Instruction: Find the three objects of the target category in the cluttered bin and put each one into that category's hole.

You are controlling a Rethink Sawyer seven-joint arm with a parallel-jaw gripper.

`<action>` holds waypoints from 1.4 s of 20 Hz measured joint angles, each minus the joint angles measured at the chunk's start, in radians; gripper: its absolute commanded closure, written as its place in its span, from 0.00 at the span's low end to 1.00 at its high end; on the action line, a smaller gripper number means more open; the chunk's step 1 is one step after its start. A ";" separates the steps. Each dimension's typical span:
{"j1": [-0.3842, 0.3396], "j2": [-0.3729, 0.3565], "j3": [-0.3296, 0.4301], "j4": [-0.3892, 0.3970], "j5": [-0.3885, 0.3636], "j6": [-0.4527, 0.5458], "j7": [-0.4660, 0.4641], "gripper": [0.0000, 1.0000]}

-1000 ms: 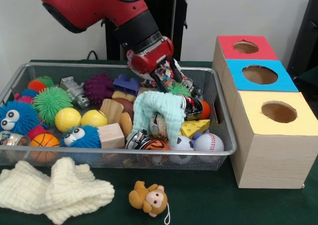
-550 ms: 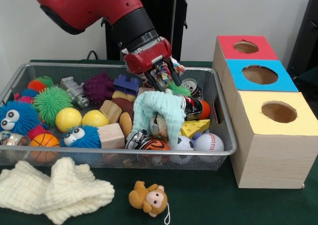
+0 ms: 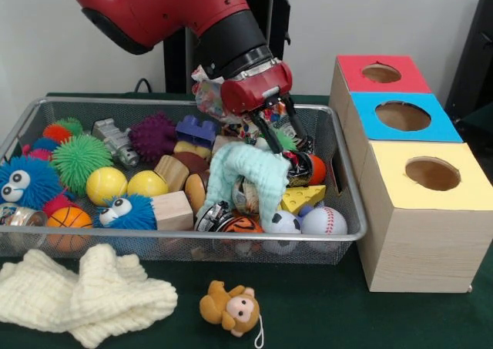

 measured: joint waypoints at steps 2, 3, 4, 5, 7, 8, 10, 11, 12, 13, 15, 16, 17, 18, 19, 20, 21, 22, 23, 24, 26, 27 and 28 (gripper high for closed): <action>0.016 -0.011 0.000 0.004 0.007 -0.007 0.000 0.00; 0.024 -0.016 0.000 0.005 0.010 -0.010 0.000 0.00; 0.032 -0.022 0.000 0.007 0.014 -0.013 0.000 0.00; 0.036 -0.025 0.000 0.009 0.017 -0.013 0.000 0.00; 0.044 -0.036 0.000 0.016 0.028 -0.013 0.000 0.00; 0.048 -0.041 0.000 0.019 0.034 -0.013 0.000 0.00; 0.059 -0.053 -0.004 0.028 0.048 -0.013 0.000 0.00; 0.066 -0.061 -0.006 0.033 0.058 -0.013 0.000 0.00; 0.074 -0.070 -0.009 0.039 0.067 -0.014 0.000 0.00; 0.082 -0.075 -0.014 0.040 0.073 -0.014 0.000 0.00; 0.092 -0.080 -0.019 0.041 0.080 -0.018 0.000 0.00; 0.097 -0.083 -0.022 0.041 0.084 -0.019 0.000 0.00; 0.104 -0.087 -0.026 0.041 0.089 -0.024 0.000 0.00; 0.110 -0.089 -0.029 0.041 0.092 -0.029 0.000 0.00; 0.114 -0.090 -0.030 0.041 0.094 -0.034 0.000 0.00; 0.118 -0.092 -0.032 0.041 0.096 -0.041 0.000 0.00; 0.123 -0.094 -0.035 0.041 0.098 -0.050 0.000 0.00; 0.124 -0.094 -0.036 0.041 0.098 -0.054 0.000 0.00; 0.129 -0.097 -0.040 0.041 0.099 -0.065 0.000 0.00; 0.130 -0.098 -0.041 0.041 0.099 -0.067 0.000 0.00; 0.131 -0.100 -0.045 0.041 0.099 -0.073 0.000 0.00; 0.131 -0.100 -0.046 0.041 0.099 -0.073 0.000 0.00; 0.131 -0.100 -0.047 0.041 0.099 -0.074 0.000 0.00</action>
